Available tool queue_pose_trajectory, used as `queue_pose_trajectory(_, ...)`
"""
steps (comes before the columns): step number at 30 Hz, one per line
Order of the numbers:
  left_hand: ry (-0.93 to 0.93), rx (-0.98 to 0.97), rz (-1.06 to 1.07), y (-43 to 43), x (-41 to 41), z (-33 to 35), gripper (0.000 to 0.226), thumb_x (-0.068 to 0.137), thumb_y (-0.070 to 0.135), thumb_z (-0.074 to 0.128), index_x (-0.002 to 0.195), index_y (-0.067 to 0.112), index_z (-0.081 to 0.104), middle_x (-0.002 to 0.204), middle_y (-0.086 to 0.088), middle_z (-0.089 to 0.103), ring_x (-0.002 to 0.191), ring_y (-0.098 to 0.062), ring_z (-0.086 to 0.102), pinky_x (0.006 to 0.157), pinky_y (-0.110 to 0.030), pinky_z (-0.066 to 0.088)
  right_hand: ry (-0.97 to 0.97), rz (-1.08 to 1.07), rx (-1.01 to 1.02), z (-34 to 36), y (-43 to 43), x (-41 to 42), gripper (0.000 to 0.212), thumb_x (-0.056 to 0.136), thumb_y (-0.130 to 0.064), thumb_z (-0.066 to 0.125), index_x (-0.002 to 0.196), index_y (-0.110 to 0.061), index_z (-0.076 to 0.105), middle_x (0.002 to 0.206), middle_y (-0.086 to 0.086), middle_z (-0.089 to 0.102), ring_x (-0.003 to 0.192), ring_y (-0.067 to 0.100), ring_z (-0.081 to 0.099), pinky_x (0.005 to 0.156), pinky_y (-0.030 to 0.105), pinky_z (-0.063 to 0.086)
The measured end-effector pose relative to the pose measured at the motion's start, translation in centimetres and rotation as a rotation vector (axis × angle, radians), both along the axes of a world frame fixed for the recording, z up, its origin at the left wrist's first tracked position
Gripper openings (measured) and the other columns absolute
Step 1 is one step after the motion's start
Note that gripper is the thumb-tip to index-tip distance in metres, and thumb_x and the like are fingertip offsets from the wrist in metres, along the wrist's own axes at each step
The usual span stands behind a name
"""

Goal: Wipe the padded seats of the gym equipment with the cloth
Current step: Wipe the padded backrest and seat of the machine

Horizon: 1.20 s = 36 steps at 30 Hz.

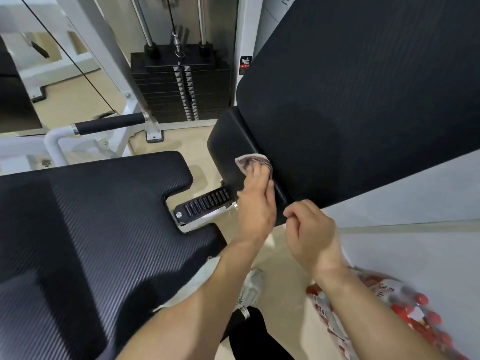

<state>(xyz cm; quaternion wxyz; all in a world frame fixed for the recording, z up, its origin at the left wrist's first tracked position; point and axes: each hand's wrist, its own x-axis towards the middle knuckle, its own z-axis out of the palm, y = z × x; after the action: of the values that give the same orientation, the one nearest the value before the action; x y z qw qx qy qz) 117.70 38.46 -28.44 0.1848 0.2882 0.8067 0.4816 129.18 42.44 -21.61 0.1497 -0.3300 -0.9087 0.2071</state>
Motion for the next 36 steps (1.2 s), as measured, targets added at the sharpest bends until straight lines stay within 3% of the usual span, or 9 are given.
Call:
queue_pose_trajectory(4,0.126,-0.021,-0.202,-2.9,5.8,-1.7,0.041,0.103,0.011,0.046,0.143,0.017,0.047,0.157,-0.001,0.040,0.154,-0.023,0.015,0.124,-0.043,0.024,-0.038,-0.139,-0.033,-0.3,-1.1,1.4,0.030,0.085,-0.023,0.036,0.075,-0.014,0.064,0.075,-0.002,0.063,0.057,0.022,0.057,0.050,0.033,0.049)
queue_pose_trajectory(9,0.568,0.055,-0.381,-4.7,5.0,-4.4,0.037,0.091,0.003,0.067,0.126,0.015,0.065,0.132,-0.003,0.066,0.135,-0.033,0.052,0.093,-0.044,0.057,-0.056,-0.358,-0.184,-2.1,-3.1,2.4,0.017,0.088,-0.010,0.047,0.084,-0.016,0.062,0.085,0.001,0.065,0.073,0.023,0.061,0.068,0.032,0.048)
queue_pose_trajectory(13,0.294,0.203,-0.239,-5.4,5.4,-1.7,0.024,0.091,0.011,0.069,0.115,0.012,0.072,0.127,-0.005,0.065,0.122,-0.020,0.060,0.099,-0.026,0.052,0.340,-0.908,-1.023,-4.3,-4.7,0.6,0.022,0.086,-0.038,0.049,0.101,-0.026,0.059,0.102,0.002,0.070,0.101,0.024,0.068,0.085,0.041,0.056)
queue_pose_trajectory(16,0.146,0.234,-0.192,-5.5,5.9,-0.1,0.030,0.092,0.013,0.066,0.121,0.005,0.069,0.129,-0.009,0.061,0.121,-0.015,0.057,0.106,-0.018,0.043,0.743,-1.006,-1.450,-3.3,-4.5,-0.2,0.035,0.102,-0.034,0.041,0.103,-0.014,0.070,0.094,0.004,0.076,0.092,0.016,0.072,0.079,0.025,0.055)
queue_pose_trajectory(20,0.150,0.234,-0.286,-5.1,5.7,0.1,0.035,0.100,0.016,0.052,0.131,0.003,0.062,0.138,-0.011,0.059,0.130,-0.021,0.055,0.110,-0.028,0.044,0.717,-0.921,-1.172,-2.7,-3.2,0.1,0.024,0.099,-0.015,0.048,0.107,-0.003,0.067,0.088,0.009,0.071,0.082,0.020,0.070,0.066,0.028,0.056)
queue_pose_trajectory(24,0.231,0.193,-0.132,-4.5,4.9,-0.1,0.021,0.093,0.020,0.066,0.112,0.011,0.069,0.115,0.000,0.066,0.105,-0.020,0.061,0.096,-0.021,0.045,0.748,-0.949,-1.014,-3.6,-3.0,0.6,0.029,0.093,-0.019,0.064,0.119,-0.010,0.053,0.101,0.010,0.064,0.088,0.021,0.067,0.077,0.039,0.058)
queue_pose_trajectory(27,-0.013,0.130,-0.062,-4.4,4.7,-0.1,0.020,0.088,0.024,0.072,0.105,0.015,0.067,0.104,0.007,0.062,0.091,-0.007,0.061,0.080,-0.026,0.053,0.653,-0.805,-0.859,-3.6,-4.0,1.0,0.024,0.093,-0.005,0.065,0.112,-0.017,0.056,0.104,0.005,0.066,0.090,0.022,0.070,0.078,0.040,0.060)
queue_pose_trajectory(31,-0.306,0.100,0.079,-3.6,4.9,0.2,0.015,0.085,0.022,0.077,0.096,0.015,0.071,0.094,0.006,0.063,0.079,-0.005,0.063,0.073,-0.023,0.053,0.506,-0.837,-0.713,-4.5,-4.2,0.6,0.019,0.083,-0.043,0.067,0.101,-0.035,0.064,0.109,0.007,0.068,0.098,0.025,0.069,0.082,0.049,0.060)
queue_pose_trajectory(36,-0.248,0.105,0.038,-3.7,5.0,-0.3,0.008,0.088,0.019,0.073,0.093,0.013,0.072,0.092,0.006,0.064,0.080,-0.006,0.062,0.071,-0.018,0.051,0.406,-0.888,-0.558,-6.3,-4.4,-0.2,0.008,0.094,-0.030,0.060,0.101,-0.026,0.062,0.107,0.003,0.061,0.096,0.018,0.064,0.084,0.031,0.055)
